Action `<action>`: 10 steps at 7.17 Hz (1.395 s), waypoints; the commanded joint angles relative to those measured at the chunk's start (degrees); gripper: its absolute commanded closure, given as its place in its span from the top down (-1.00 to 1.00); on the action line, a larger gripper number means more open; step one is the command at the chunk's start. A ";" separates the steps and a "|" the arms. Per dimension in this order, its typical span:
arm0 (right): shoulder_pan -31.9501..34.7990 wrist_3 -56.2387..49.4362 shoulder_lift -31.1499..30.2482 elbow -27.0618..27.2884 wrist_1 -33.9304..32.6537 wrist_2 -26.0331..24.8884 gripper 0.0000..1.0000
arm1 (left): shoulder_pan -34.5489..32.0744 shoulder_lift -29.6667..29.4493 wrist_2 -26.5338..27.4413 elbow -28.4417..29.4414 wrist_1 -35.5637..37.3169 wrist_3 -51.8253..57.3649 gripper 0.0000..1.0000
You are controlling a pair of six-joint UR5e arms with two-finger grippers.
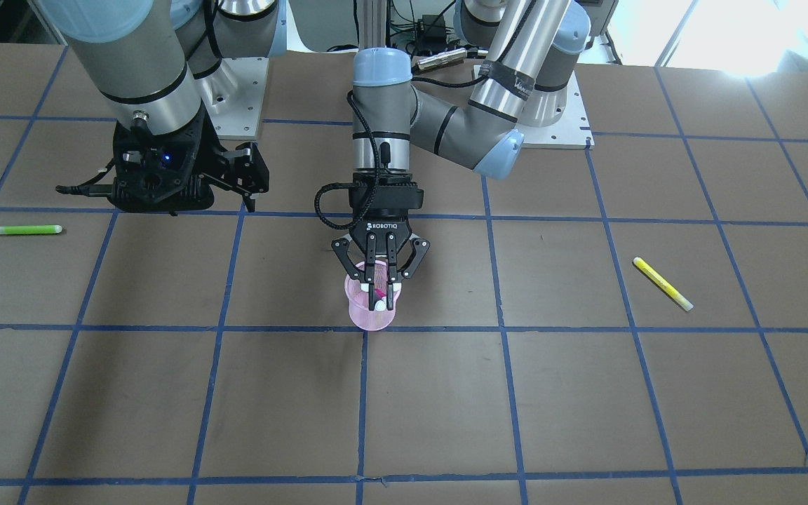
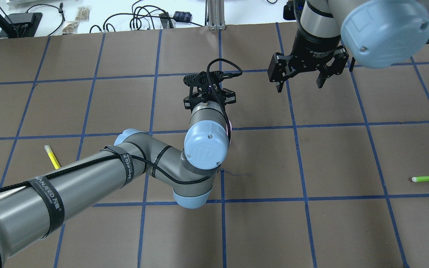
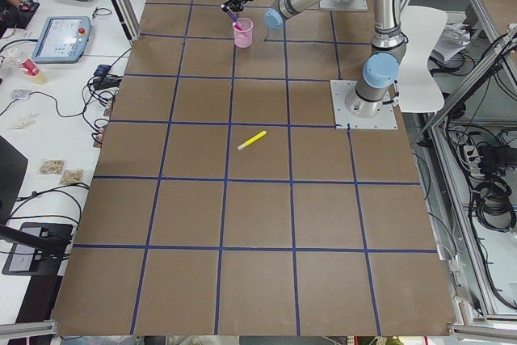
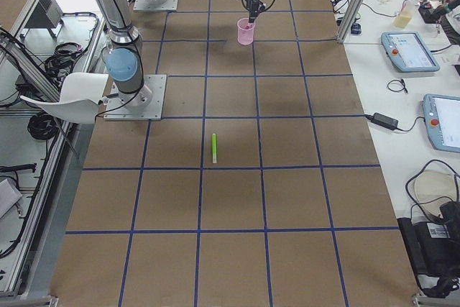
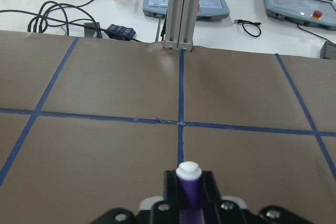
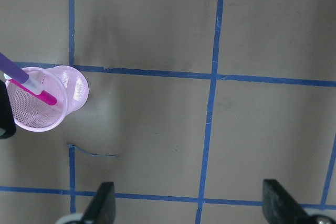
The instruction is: Insert purple and pink pens into pink cup
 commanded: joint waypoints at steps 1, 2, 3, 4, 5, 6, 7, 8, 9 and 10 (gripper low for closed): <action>0.00 0.00 0.02 0.29 -0.09 -0.04 1.00 | -0.52 -0.04 2.82 0.48 -1.46 0.25 1.00; -0.09 0.00 0.02 0.64 -0.44 -0.04 1.00 | -0.17 0.66 1.43 1.01 -2.34 0.25 1.00; -0.09 0.00 0.02 0.65 -0.53 -0.04 1.00 | 0.97 2.93 -1.11 3.37 -8.61 0.25 1.00; -0.09 0.00 0.02 0.65 -0.53 -0.04 1.00 | 2.72 5.04 -1.74 8.00 -20.33 0.25 1.00; -0.09 0.00 0.02 0.65 -0.53 0.05 1.00 | 5.26 7.67 -4.88 14.23 -35.59 0.25 1.00; -0.09 0.00 0.02 0.65 -0.62 0.05 1.00 | 9.55 10.31 -8.04 20.99 -53.93 0.25 1.00; -0.09 0.26 0.02 0.47 -0.70 0.31 1.00 | 13.85 11.99 -12.34 26.36 -68.64 0.34 1.00; -0.09 0.35 -0.06 0.12 -0.53 0.49 1.00 | 19.03 13.66 -17.08 29.98 -80.36 1.55 1.00; 0.09 0.96 -0.15 -0.31 -0.27 0.49 1.00 | 23.69 15.33 -18.61 31.41 -88.83 4.79 1.00; -0.09 0.10 0.02 -0.32 -0.35 -0.03 1.00 | 27.40 16.56 -20.36 31.51 -93.88 7.95 1.00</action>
